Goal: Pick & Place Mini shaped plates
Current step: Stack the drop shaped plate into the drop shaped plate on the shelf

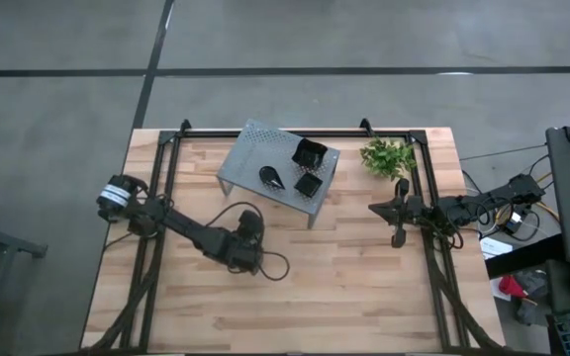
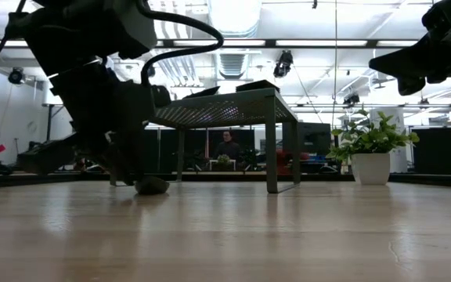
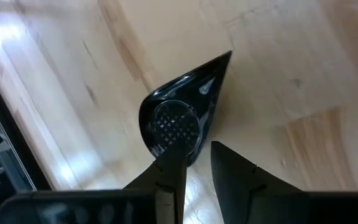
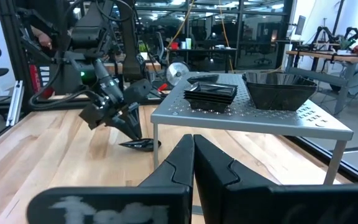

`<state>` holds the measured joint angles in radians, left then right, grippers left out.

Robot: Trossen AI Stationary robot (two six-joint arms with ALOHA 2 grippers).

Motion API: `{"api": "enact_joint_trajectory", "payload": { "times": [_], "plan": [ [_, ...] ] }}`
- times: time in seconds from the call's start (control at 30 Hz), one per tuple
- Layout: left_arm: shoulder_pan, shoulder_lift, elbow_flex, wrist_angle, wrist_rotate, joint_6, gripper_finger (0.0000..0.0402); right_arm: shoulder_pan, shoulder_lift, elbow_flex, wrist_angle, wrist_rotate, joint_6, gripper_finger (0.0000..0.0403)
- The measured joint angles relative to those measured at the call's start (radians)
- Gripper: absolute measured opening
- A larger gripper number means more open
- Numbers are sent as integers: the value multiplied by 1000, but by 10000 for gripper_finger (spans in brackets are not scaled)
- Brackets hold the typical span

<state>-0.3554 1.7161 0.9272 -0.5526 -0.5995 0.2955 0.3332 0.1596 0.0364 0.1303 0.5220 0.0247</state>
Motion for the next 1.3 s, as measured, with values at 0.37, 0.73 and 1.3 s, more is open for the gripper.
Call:
{"api": "enact_joint_trajectory", "payload": {
  "times": [0.37, 0.73, 1.3],
  "plan": [
    [21, 1, 0, 21, 10, 0, 73, 0, 0, 0, 0, 0, 0, 8],
    [25, 1, -1, 75, 31, 4, 71, 0, 0, 0, 0, 0, -2, 8],
    [25, 0, -61, 112, 41, 3, 71, 0, 0, 0, 0, 0, -1, 8]
  ]
}}
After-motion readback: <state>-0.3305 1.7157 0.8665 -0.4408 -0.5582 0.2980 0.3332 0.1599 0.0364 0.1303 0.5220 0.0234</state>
